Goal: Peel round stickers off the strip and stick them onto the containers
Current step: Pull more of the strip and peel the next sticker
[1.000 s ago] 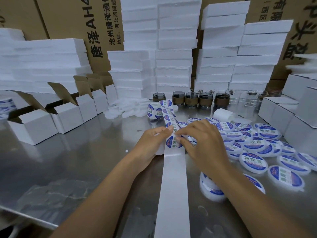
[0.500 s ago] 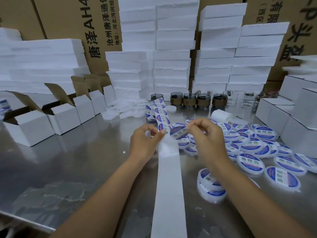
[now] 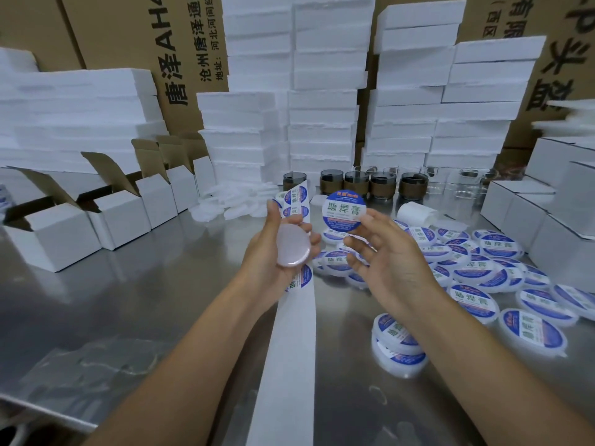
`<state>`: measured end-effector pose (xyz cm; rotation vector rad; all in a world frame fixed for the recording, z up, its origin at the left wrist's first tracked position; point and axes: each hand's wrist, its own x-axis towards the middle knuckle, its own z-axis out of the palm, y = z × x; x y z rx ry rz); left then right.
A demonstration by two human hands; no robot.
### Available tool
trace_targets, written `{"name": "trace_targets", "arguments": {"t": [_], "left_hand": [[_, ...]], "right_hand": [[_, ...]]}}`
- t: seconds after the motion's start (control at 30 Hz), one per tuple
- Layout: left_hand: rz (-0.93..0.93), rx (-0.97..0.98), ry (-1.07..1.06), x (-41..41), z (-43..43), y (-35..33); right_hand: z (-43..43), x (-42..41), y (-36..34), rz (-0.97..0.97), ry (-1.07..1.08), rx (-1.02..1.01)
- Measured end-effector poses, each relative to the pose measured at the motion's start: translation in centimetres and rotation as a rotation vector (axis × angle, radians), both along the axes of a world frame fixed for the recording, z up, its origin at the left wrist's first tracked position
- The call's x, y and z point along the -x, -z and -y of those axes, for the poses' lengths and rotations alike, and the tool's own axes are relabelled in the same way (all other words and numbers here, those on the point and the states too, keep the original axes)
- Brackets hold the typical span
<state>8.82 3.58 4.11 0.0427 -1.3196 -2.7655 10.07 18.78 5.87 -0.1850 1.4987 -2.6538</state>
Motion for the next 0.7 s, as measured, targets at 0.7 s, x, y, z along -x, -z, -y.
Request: {"name": "trace_targets", "arguments": {"t": [0.7], "left_hand": [[0.026, 0.118, 0.208, 0.5, -0.7, 0.8]], "right_hand": [[1.9, -0.9, 1.4, -0.073, 0.042, -0.371]]}}
